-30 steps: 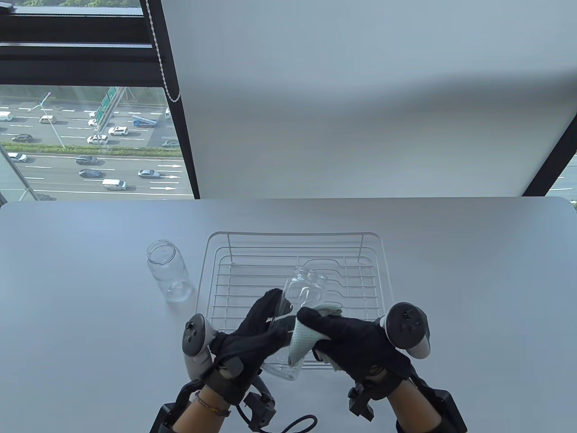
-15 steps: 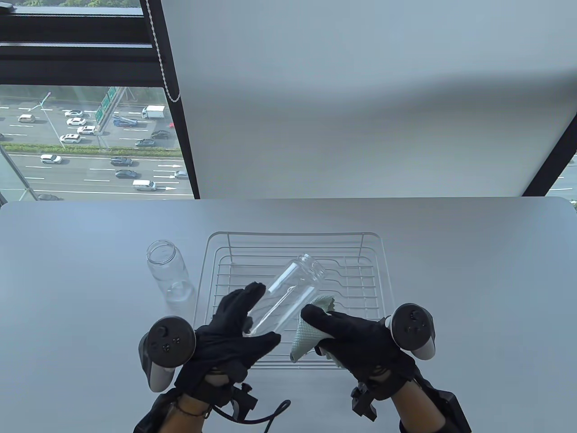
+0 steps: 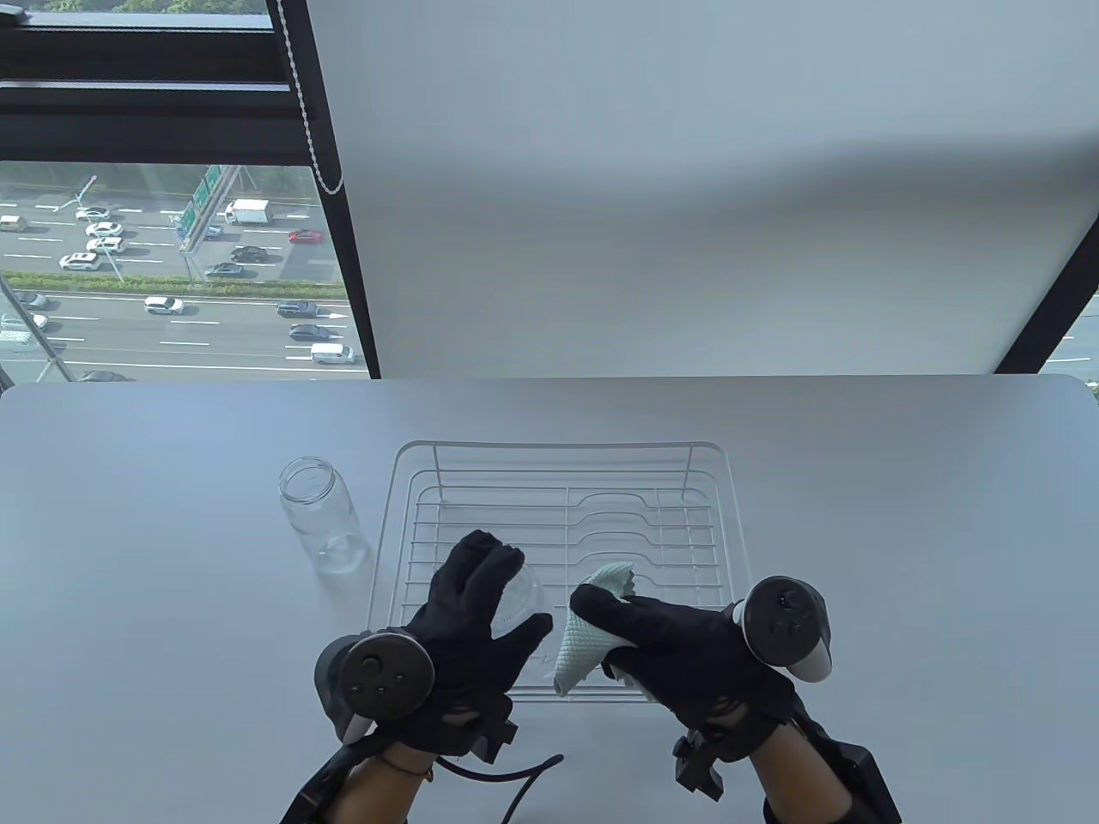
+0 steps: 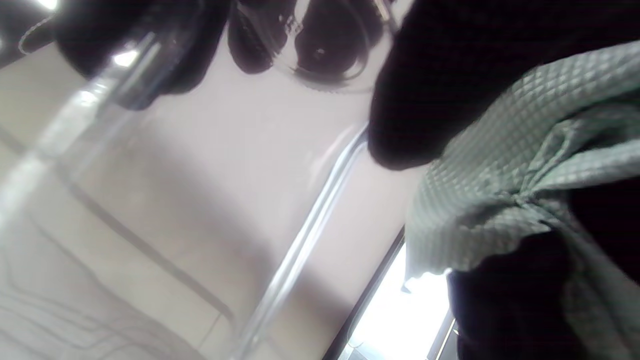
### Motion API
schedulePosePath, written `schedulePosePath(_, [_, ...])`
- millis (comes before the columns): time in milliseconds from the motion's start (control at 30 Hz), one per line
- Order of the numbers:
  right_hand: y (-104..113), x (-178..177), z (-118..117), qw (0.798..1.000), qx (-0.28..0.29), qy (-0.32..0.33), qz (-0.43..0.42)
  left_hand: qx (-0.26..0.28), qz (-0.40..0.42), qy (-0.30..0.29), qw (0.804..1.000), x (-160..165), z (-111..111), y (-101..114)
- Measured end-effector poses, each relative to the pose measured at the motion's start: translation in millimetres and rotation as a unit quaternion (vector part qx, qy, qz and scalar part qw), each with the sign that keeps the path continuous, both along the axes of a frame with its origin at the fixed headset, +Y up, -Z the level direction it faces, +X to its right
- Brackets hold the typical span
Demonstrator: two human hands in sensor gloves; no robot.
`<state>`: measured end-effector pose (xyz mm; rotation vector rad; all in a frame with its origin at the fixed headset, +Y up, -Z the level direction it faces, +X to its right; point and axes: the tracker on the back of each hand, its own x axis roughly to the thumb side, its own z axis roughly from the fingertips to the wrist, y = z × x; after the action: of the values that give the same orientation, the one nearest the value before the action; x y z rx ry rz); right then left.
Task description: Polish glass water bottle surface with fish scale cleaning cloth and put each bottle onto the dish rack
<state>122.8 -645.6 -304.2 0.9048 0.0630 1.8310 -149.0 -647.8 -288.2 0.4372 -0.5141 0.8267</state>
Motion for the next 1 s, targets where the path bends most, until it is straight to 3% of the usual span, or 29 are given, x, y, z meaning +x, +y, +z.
schedulePosePath(333, [1.5, -0.6, 1.2, 1.000, 0.000, 0.009, 0.004, 0.007, -0.088, -0.026, 0.996, 24.3, 2.9, -9.8])
schedulePosePath(633, [1.9, 2.3, 0.2, 1.000, 0.000, 0.006, 0.004, -0.031, -0.084, -0.034, 0.995, 17.6, -0.1, -10.1])
schedulePosePath(700, [2.0, 2.9, -0.2, 1.000, 0.000, 0.005, 0.004, -0.053, -0.073, -0.046, 0.995, 10.2, 1.6, -2.4])
schedulePosePath(733, [1.6, 3.3, -0.6, 1.000, 0.000, 0.004, 0.005, -0.038, -0.054, -0.049, 0.997, 1.1, 2.7, 6.3])
schedulePosePath(800, [0.9, 4.2, -1.0, 1.000, -0.001, 0.002, 0.007, -0.003, -0.019, -0.014, 1.000, -21.6, 4.7, 22.1])
schedulePosePath(900, [1.0, 4.5, -1.3, 1.000, -0.001, -0.002, 0.008, 0.058, 0.025, 0.125, 0.990, -81.2, 1.5, 32.3])
schedulePosePath(1000, [1.6, 4.3, -1.9, 1.000, -0.004, -0.001, 0.005, 0.017, 0.055, 0.207, 0.977, -129.9, -14.3, 12.8])
